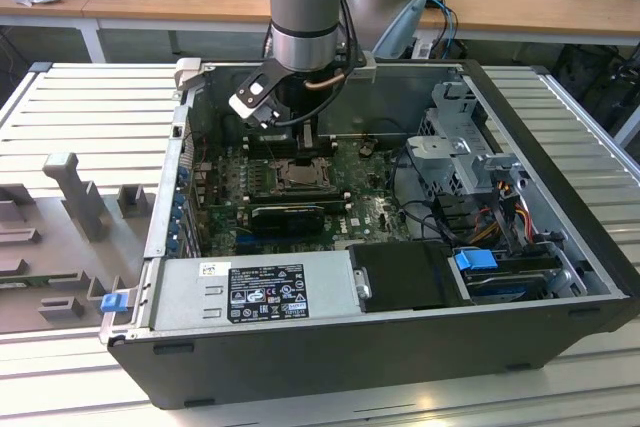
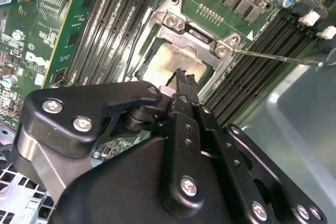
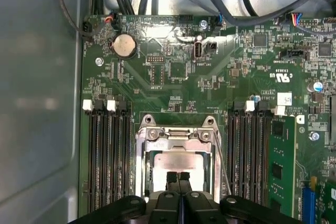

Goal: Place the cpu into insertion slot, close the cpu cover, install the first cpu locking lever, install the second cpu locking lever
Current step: 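Install the first cpu locking lever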

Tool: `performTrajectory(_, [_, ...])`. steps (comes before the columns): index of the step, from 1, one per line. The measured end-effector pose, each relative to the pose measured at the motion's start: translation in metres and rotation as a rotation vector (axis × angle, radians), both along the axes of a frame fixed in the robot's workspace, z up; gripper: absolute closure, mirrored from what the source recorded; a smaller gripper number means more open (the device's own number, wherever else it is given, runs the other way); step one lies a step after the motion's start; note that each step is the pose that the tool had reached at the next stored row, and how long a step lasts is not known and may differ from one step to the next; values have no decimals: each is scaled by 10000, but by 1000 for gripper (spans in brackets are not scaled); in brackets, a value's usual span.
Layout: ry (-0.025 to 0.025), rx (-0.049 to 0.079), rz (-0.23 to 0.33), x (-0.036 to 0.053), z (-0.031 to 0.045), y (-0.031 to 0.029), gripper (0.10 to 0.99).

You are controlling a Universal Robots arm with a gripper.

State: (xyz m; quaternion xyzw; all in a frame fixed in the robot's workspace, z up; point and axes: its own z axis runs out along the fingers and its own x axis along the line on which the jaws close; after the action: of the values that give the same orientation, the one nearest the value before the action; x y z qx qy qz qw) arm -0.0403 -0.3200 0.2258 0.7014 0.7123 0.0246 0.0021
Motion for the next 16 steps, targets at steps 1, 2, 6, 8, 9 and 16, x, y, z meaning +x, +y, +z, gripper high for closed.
performTrajectory(1, [0, 0, 1, -8, 0, 0, 980])
performTrajectory(2, [0, 0, 2, -9, 0, 0, 980])
performTrajectory(6, [0, 0, 0, -18, 0, 0, 980])
performTrajectory(8, [0, 1, 0, -18, 3, 0, 980])
performTrajectory(9, [0, 1, 0, -18, 3, 0, 980])
performTrajectory(16, [0, 0, 1, -18, 9, 0, 980])
